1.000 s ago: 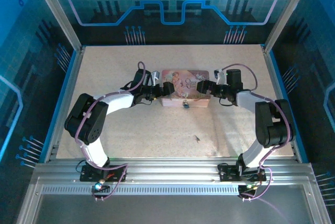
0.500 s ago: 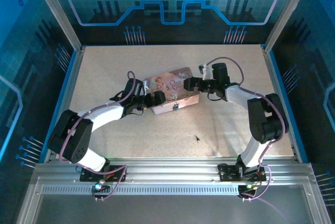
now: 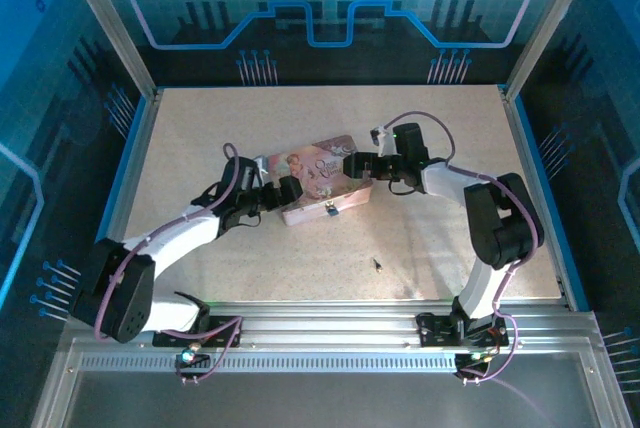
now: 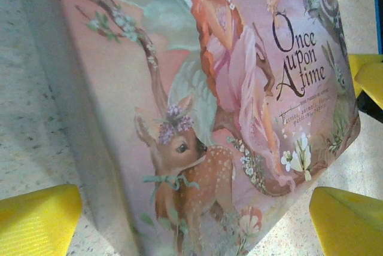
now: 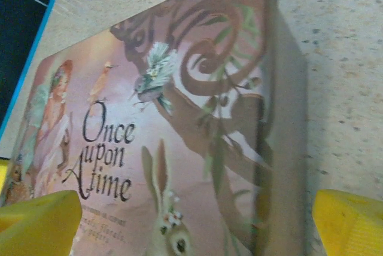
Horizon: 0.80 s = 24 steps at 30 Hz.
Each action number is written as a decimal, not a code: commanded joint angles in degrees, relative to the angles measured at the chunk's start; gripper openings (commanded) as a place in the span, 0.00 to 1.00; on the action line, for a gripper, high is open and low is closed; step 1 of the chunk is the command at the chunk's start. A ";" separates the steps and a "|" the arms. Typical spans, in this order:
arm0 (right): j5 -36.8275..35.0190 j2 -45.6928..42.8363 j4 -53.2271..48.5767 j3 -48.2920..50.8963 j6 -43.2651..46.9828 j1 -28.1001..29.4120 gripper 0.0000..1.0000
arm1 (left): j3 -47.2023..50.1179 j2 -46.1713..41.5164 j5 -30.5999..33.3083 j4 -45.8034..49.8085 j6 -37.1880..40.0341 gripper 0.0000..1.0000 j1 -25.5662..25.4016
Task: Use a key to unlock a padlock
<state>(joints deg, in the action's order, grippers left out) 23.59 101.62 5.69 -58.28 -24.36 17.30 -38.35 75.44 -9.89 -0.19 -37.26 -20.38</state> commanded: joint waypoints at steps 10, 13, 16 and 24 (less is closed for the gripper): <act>-13.28 -23.52 -13.29 11.93 -5.53 -0.76 0.98 | 1.88 -17.54 1.19 11.65 -3.23 0.99 -3.99; -15.18 -28.17 -15.69 16.24 -12.29 1.57 0.97 | 3.56 -21.56 1.42 12.70 -6.69 0.99 -7.49; -18.09 -31.41 -20.06 18.78 -18.46 5.05 0.96 | 4.76 -24.20 2.64 13.36 -9.68 0.99 -11.51; -24.12 -37.09 -38.97 20.13 -35.11 14.46 0.83 | 4.08 -20.39 5.36 9.74 -12.72 0.99 -21.91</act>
<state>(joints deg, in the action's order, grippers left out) 2.28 67.24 -24.36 -39.44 -49.78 29.17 -34.33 53.36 -6.57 11.16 -47.75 -40.14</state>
